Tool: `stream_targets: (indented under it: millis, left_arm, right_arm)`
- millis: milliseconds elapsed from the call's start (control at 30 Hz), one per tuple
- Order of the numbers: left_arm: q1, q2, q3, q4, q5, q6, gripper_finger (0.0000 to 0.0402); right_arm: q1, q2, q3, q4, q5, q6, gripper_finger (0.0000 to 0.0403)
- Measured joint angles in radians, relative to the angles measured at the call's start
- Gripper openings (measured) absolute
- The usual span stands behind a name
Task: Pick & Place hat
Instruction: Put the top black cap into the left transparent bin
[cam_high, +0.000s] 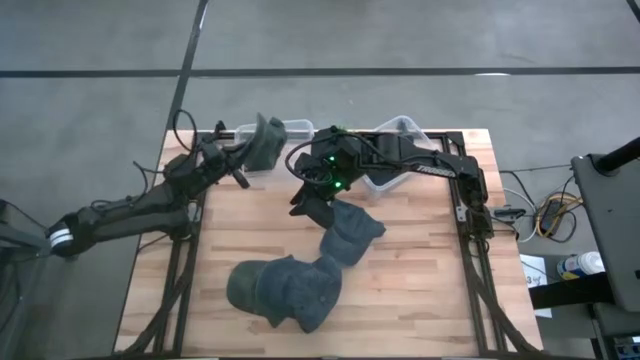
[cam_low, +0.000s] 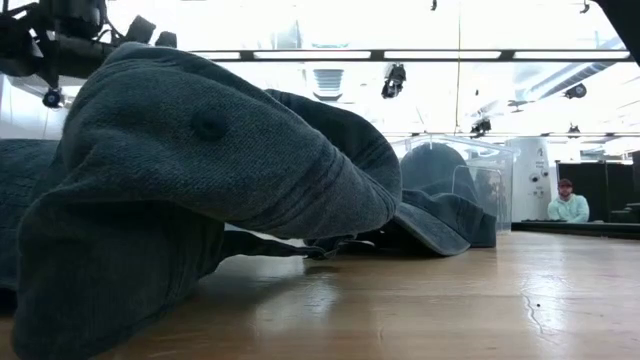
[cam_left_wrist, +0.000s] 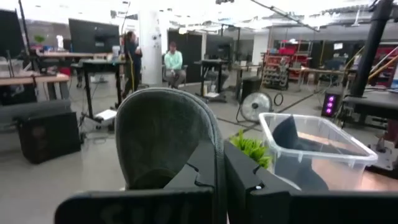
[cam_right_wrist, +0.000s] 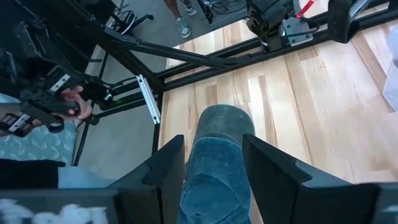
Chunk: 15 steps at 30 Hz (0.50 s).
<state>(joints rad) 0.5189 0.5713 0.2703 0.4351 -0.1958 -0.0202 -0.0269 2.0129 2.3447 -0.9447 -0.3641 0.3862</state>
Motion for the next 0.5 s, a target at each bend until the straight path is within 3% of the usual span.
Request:
stream_targets:
  millis: [500]
  left_arm:
    - [0.019,0.001,-0.017,-0.111,0.129,-0.065,0.0005]
  right_arm:
    - [0.0,-0.001,0.0,0.009,0.0,-0.006,0.0151]
